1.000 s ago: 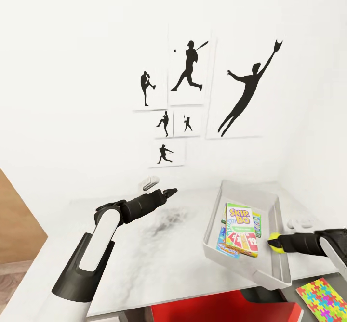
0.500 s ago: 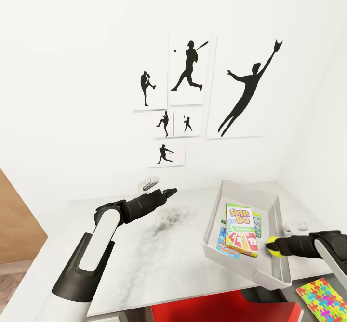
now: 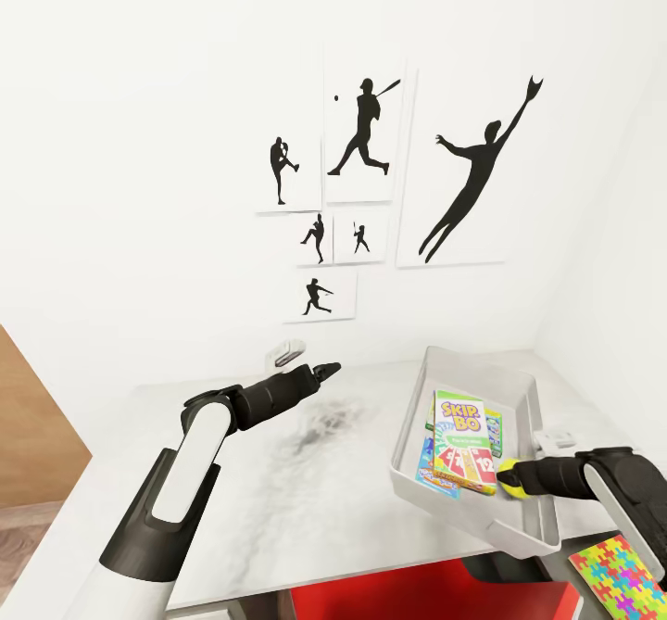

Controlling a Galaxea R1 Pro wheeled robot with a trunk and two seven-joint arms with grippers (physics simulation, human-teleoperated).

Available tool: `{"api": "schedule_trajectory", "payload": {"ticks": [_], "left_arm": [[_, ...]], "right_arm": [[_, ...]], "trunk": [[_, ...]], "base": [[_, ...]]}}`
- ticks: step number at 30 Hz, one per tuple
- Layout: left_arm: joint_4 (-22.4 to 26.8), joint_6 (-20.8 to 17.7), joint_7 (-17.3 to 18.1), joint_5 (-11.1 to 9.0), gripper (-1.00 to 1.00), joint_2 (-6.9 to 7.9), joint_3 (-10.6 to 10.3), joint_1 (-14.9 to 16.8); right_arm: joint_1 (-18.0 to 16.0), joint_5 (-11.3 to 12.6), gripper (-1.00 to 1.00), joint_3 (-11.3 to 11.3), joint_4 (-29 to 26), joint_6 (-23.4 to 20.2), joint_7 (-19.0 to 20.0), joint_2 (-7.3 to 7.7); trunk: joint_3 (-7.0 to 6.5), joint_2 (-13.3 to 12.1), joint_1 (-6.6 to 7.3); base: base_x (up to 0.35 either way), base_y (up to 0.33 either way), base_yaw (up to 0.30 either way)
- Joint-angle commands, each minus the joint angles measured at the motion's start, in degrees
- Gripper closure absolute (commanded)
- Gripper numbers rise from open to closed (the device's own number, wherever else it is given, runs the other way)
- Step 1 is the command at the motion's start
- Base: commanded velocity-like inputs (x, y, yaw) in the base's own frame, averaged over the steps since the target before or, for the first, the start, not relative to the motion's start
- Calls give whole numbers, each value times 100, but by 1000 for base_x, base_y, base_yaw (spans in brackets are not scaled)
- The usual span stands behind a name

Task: Put all the toys in the child's room - the three board games (two on the bed and one on the table), the two jigsaw puzzles on the table, and the tennis ball on the table - inside the toy box on the table in the child's room.

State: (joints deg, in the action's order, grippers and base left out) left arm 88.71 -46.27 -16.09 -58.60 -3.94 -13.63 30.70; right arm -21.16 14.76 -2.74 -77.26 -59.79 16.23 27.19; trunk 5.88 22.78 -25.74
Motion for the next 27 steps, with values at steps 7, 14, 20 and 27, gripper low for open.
{"api": "schedule_trajectory", "payload": {"ticks": [7,14,20,27], "left_arm": [[6,-14,-54,-63,-100,-2,1,6],[6,-14,-53,-64,-100,-2,1,6],[6,-14,-54,-62,-100,-2,1,6],[6,-14,-53,-61,-100,-2,1,6]], "right_arm": [[-16,-202,100,-12,66,-22,-9,-189],[-18,-261,100,-15,111,-22,-13,-271],[-19,-283,100,-21,131,-22,-14,-298],[-20,-292,100,-17,138,-22,-10,-307]], "trunk": [[13,13,-4],[13,13,-4],[13,13,-4],[13,13,-4]], "base": [[0,0,0],[0,0,0],[0,0,0],[0,0,0]]}}
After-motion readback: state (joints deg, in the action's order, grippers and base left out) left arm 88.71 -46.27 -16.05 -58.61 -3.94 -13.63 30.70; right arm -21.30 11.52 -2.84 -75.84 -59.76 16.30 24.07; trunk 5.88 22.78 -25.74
